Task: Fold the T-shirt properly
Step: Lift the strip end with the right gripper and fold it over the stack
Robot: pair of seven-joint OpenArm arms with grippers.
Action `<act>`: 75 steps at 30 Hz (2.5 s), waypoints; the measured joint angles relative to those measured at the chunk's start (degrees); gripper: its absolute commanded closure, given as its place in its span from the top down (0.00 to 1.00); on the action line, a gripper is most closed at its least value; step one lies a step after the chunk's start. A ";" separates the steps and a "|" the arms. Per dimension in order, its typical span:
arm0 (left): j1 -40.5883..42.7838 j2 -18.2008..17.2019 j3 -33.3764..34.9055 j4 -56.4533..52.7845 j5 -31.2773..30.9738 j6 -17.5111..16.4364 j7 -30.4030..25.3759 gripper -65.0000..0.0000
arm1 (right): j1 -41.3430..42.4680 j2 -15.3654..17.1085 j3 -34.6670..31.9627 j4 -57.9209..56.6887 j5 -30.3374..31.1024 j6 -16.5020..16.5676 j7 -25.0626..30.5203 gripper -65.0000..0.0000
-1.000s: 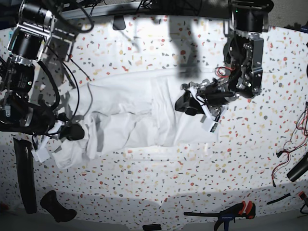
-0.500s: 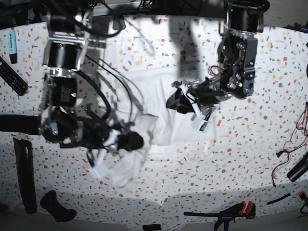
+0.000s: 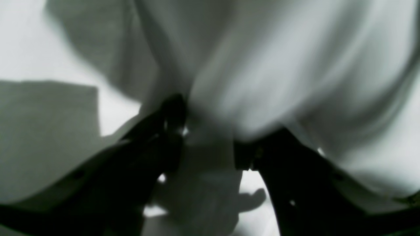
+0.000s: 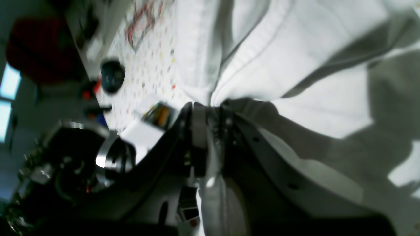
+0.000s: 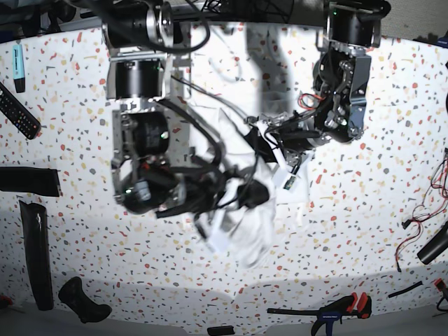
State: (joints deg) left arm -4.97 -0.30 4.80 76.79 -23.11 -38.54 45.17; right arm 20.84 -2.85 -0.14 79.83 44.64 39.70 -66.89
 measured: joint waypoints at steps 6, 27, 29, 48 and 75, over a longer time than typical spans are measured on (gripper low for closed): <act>-1.38 0.00 0.02 0.00 -0.02 0.00 3.30 0.37 | -0.39 0.22 -3.76 0.00 -0.59 0.00 0.37 0.00; -4.37 -3.02 0.50 11.63 0.44 -0.24 12.46 0.37 | -0.31 2.05 -3.21 0.07 3.54 0.02 1.09 0.00; -4.37 -5.40 0.52 13.18 0.31 -0.46 12.46 0.37 | -0.15 2.01 -3.23 0.07 3.52 0.02 1.27 0.00; -4.44 -23.65 0.50 14.01 7.23 11.04 1.29 0.37 | -0.57 -1.55 -3.21 0.07 1.81 0.00 -0.22 0.00; -4.42 -28.41 0.52 14.03 15.39 27.67 1.05 0.37 | -3.82 -5.57 -14.88 0.07 26.05 0.02 -0.04 0.43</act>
State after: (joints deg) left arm -9.39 -28.71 5.32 90.83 -7.73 -10.87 46.22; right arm 17.02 -8.43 -15.03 79.90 70.70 39.72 -66.94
